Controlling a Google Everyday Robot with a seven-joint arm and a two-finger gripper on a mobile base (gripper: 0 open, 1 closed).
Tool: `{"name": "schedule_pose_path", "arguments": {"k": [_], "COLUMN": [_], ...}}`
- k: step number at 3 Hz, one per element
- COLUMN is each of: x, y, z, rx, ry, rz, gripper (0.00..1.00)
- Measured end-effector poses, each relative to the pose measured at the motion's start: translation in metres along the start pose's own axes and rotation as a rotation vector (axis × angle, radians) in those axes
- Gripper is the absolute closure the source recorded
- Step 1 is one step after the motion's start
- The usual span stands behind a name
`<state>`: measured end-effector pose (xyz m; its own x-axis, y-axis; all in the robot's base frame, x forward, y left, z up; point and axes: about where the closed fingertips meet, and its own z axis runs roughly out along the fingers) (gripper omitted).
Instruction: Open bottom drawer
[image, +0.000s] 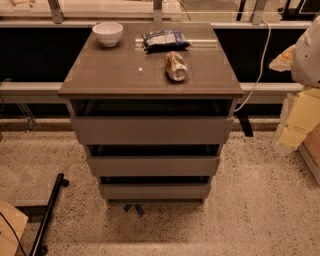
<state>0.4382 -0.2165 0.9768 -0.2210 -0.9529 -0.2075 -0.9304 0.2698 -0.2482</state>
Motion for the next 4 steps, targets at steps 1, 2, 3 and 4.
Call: {"name": "schedule_pose_path", "arguments": {"k": [1,2,3,4], "x": [-0.004,-0.004,0.004,0.008], "y": [-0.005,-0.006,-0.002,0.004], "z": [0.018,0.018,0.021,0.054], "rx": [0.009,0.016,0.019,0.028], "ry": [-0.035,-0.034,0.008,0.017], "rz": [-0.011,-0.009,0.034,0.077], "gripper": [0.00,0.00,0.00,0.00]}}
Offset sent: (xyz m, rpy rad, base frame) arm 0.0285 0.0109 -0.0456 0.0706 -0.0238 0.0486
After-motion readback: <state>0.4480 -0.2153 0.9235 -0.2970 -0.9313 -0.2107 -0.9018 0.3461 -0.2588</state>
